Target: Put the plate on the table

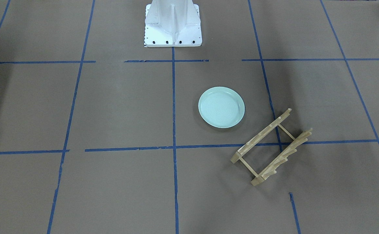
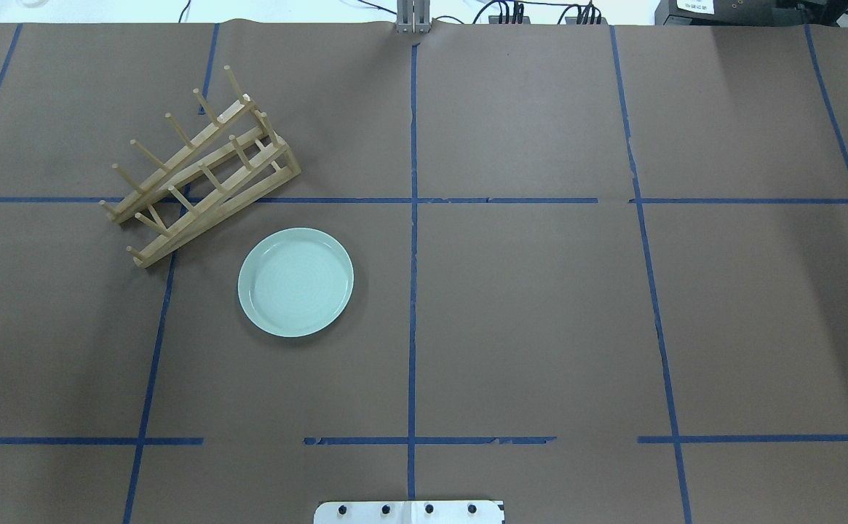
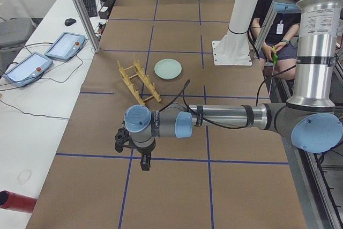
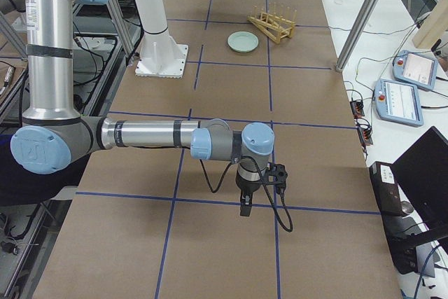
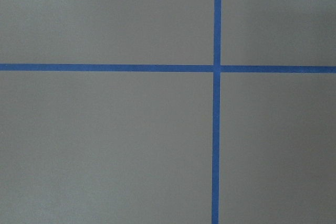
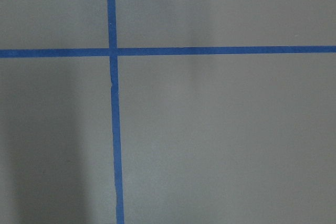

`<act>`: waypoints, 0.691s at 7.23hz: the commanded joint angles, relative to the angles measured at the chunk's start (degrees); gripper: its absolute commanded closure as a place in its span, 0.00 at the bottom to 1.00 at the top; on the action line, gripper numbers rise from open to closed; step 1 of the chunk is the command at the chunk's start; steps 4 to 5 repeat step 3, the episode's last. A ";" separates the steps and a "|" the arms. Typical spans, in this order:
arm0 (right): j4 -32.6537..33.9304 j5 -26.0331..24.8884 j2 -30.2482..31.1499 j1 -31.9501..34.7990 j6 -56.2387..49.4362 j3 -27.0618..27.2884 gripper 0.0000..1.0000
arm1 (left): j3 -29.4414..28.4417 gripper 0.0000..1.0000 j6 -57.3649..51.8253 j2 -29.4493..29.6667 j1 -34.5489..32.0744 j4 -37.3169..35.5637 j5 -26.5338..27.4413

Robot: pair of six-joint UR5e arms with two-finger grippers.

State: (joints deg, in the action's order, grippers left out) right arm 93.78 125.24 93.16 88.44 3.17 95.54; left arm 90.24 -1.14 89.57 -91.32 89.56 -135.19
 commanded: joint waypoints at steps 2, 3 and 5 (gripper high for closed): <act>0.00 0.00 0.00 -0.02 -0.01 0.00 0.00 | 0.02 0.00 0.00 0.07 0.00 0.00 0.02; 0.00 0.00 0.00 -0.02 -0.01 0.00 0.00 | 0.20 0.00 0.00 0.07 0.00 0.00 0.02; 0.00 0.00 0.00 -0.02 -0.01 0.00 0.00 | 0.20 0.00 0.00 0.07 0.00 0.00 0.02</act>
